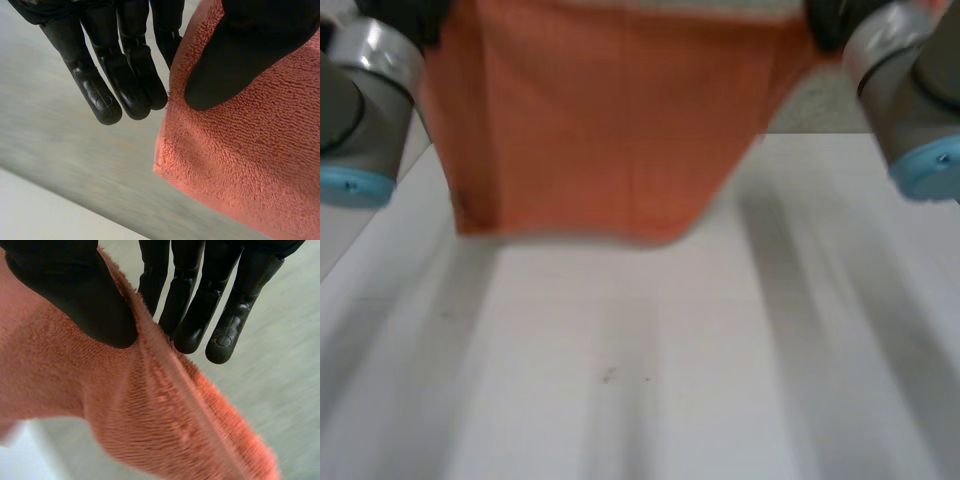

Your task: Fold the laundry

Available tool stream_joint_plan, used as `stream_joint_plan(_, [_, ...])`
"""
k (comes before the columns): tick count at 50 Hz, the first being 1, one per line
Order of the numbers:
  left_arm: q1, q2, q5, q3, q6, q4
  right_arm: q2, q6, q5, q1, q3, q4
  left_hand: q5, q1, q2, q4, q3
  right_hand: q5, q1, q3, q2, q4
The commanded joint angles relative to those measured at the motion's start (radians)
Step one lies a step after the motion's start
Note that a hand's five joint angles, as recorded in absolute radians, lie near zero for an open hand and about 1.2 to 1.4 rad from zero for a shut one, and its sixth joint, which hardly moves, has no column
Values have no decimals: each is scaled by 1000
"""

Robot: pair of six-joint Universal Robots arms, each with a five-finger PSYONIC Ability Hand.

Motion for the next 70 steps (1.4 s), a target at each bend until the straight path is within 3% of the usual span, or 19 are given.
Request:
stream_joint_plan(1, [3,136,4,-165,-128,168,-268,112,-58,8,290,-276,210,304,204,202,206,247,456,207,234,205])
stream_joint_plan(6, [2,171,-4,-396,-171,168,-282,87,-116,13,545,-177,210,304,204,202,206,247,456,207,234,205])
stream_joint_plan(9, [2,186,-5,-545,-176,168,-270,75,-116,14,600,-128,210,304,204,202,206,247,456,207,234,205])
stream_joint_plan(18, [6,142,-7,-836,-188,162,-63,32,-121,9,791,10,210,304,204,202,206,247,456,207,234,205])
stream_joint_plan(21, [-1,127,-7,-864,-188,156,-46,40,-122,9,803,10,210,304,204,202,206,145,354,106,132,104])
stream_joint_plan(26, [0,130,-7,-875,-191,139,-64,117,-125,-24,827,-12,210,304,204,202,206,-380,-171,-419,-393,-421])
stream_joint_plan(30, [8,149,-7,-867,-199,137,-134,216,-159,-64,867,-46,210,304,204,202,206,-500,-291,-540,-513,-542])
stream_joint_plan(35, [13,165,-7,-864,-204,137,-188,282,-259,-130,924,-72,210,304,204,202,206,-516,-307,-555,-528,-557])
stream_joint_plan(42, [20,165,-7,-863,-204,137,-251,265,-351,-217,962,-33,210,304,204,202,206,-601,-392,-640,-614,-642])
stream_joint_plan(50, [39,166,-5,-864,-204,136,-302,41,-418,-311,1002,21,210,304,204,202,206,-604,-395,-643,-617,-645])
stream_joint_plan(57, [48,176,-4,-863,-202,110,-339,-111,-505,-314,1068,23,210,304,204,202,206,-574,-365,-614,-587,-616])
stream_joint_plan(70, [106,288,2,-847,-277,87,-472,-145,-587,-285,1257,1,210,304,204,202,206,-551,-342,-590,-564,-592])
